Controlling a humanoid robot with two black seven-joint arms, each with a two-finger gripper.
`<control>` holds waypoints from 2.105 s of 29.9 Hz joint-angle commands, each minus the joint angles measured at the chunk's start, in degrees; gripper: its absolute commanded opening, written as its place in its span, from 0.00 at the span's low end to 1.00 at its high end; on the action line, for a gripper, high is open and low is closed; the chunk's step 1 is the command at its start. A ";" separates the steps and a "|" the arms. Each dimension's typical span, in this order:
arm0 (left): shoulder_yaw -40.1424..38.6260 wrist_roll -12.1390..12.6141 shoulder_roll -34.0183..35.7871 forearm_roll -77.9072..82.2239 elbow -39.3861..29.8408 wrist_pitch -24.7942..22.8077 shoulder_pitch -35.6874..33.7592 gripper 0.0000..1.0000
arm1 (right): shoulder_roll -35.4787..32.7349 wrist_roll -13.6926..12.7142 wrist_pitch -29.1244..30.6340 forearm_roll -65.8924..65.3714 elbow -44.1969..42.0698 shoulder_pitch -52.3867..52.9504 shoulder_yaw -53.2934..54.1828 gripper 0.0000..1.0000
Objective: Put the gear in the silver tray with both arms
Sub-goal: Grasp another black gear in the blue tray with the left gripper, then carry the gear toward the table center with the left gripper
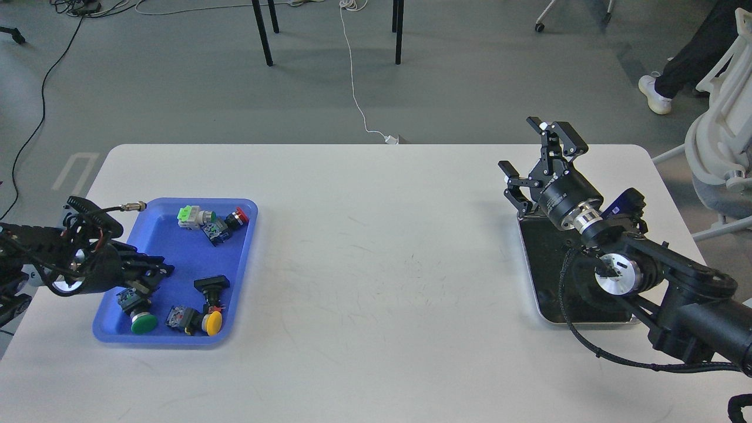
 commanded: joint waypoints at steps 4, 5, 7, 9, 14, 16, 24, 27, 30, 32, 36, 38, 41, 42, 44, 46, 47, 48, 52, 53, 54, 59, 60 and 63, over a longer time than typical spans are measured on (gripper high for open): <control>-0.27 0.00 3.92 -0.48 -9.15 -0.69 -6.17 0.12 | 0.28 0.01 0.01 0.01 -0.75 1.77 0.02 0.97; -0.27 0.00 4.45 -0.57 -10.73 -0.86 -7.23 0.12 | 0.28 0.01 0.01 0.01 -1.10 1.86 0.02 0.97; -0.27 0.00 5.42 -0.75 -13.28 -1.30 -8.64 0.12 | 0.28 0.01 -0.08 0.01 -1.28 1.95 0.28 0.97; -0.35 0.00 5.77 -0.84 -15.30 -1.91 -9.96 0.12 | 0.28 0.01 0.01 0.01 -1.37 2.56 0.28 0.97; -0.35 0.00 4.72 -0.92 -19.26 -3.58 -13.65 0.12 | 0.28 0.01 -0.08 0.10 -1.81 3.27 0.37 0.97; -0.35 0.00 2.97 -0.92 -20.06 -4.90 -15.23 0.12 | 0.28 0.01 -0.08 0.10 -1.81 3.36 0.46 0.97; 0.17 0.00 -6.07 -0.84 -25.68 -10.78 -18.66 0.12 | 0.19 0.01 -0.08 0.27 -2.25 3.62 1.33 0.97; 0.26 0.00 -10.65 -0.84 -26.56 -11.81 -19.80 0.12 | 0.19 0.01 -0.08 0.27 -2.25 3.62 1.42 0.97; 0.35 0.00 -16.18 -0.75 -26.74 -11.81 -21.21 0.12 | 0.19 0.01 0.01 0.27 -2.25 3.80 1.42 0.97; 0.35 0.00 -19.44 -0.66 -26.65 -11.81 -22.17 0.12 | 0.19 0.01 0.01 0.27 -2.25 3.88 1.34 0.97; 0.52 0.00 -24.71 -0.13 -26.30 -11.81 -22.53 0.12 | -0.07 0.01 -0.08 0.27 -2.33 6.07 1.16 0.97; 1.40 0.00 -26.74 -0.22 -26.30 -11.81 -22.70 0.13 | 0.19 0.01 -0.08 0.27 -2.42 7.04 0.64 0.97; 4.11 0.00 -29.90 -0.13 -25.60 -11.81 -24.11 0.13 | 0.89 0.01 0.01 0.27 -2.60 8.62 -0.68 0.97; 5.17 0.00 -30.87 -0.05 -25.42 -11.81 -24.37 0.13 | 1.42 0.01 -0.08 0.27 -2.60 9.33 -1.56 0.97; 6.59 0.00 -33.24 -0.03 -24.90 -11.81 -24.38 0.13 | 1.77 0.01 -0.08 0.27 -2.77 11.08 -3.49 0.97; 6.76 0.00 -34.91 -0.03 -23.84 -11.81 -24.55 0.13 | 1.69 0.01 -0.08 0.27 -2.77 12.75 -4.64 0.97; 6.76 0.00 -35.62 -0.03 -23.06 -11.81 -24.55 0.13 | 1.60 0.01 -0.08 0.27 -3.03 13.37 -4.99 0.97; 6.85 0.00 -36.84 -0.03 -21.92 -11.81 -24.64 0.13 | 1.60 0.01 -0.08 0.27 -3.47 14.33 -5.25 0.97; 9.22 0.00 -41.42 -0.03 -17.08 -11.81 -26.22 0.13 | 1.77 0.01 -0.08 0.62 -4.00 17.50 -5.34 0.97; 10.10 0.00 -42.03 -0.03 -16.37 -11.81 -26.48 0.13 | 1.77 0.01 -0.08 0.71 -4.00 18.03 -5.34 0.97; 10.80 0.00 -42.30 -0.03 -15.67 -11.81 -26.57 0.13 | 1.77 0.01 -0.08 0.71 -4.00 18.64 -5.34 0.97; 11.95 0.00 -45.90 -0.03 -9.96 -11.81 -26.22 0.13 | 1.95 0.01 -0.08 0.80 -4.09 20.40 -7.01 0.97; 12.39 0.00 -46.60 -0.03 -8.56 -11.81 -26.13 0.13 | 2.04 0.01 -0.08 0.80 -4.09 20.67 -7.27 0.97; 14.32 0.00 -49.15 -0.03 -4.43 -11.81 -26.13 0.14 | 2.56 0.01 -0.16 0.80 -4.27 20.76 -7.37 0.97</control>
